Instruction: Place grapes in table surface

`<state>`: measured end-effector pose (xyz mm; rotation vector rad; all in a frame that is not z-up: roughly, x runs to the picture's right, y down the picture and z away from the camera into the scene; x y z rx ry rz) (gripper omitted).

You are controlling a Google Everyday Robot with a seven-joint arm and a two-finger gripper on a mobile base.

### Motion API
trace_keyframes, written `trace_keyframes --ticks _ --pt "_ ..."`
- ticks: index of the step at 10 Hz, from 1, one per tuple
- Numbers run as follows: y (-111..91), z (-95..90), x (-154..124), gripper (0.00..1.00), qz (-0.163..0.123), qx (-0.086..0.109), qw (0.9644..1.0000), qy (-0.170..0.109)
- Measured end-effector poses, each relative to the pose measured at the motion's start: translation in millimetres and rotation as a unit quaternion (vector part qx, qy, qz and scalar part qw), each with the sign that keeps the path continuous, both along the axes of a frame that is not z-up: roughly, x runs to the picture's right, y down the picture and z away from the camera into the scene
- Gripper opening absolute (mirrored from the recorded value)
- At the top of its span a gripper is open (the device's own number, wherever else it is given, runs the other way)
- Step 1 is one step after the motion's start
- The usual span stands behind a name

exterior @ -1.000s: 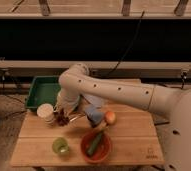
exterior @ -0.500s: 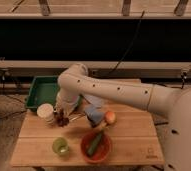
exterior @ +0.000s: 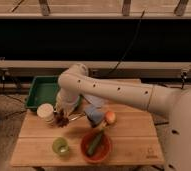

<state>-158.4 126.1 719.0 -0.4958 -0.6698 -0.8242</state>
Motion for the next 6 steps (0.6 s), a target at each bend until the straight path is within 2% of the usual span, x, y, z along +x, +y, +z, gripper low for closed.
trace_keyframes --ticks 1,6 --pt "0.0 0.1 -0.1 0.79 0.000 0.000 1.0000 -0.001" --pt "0.1 1.6 0.3 0.80 0.003 -0.003 1.0000 -0.001"
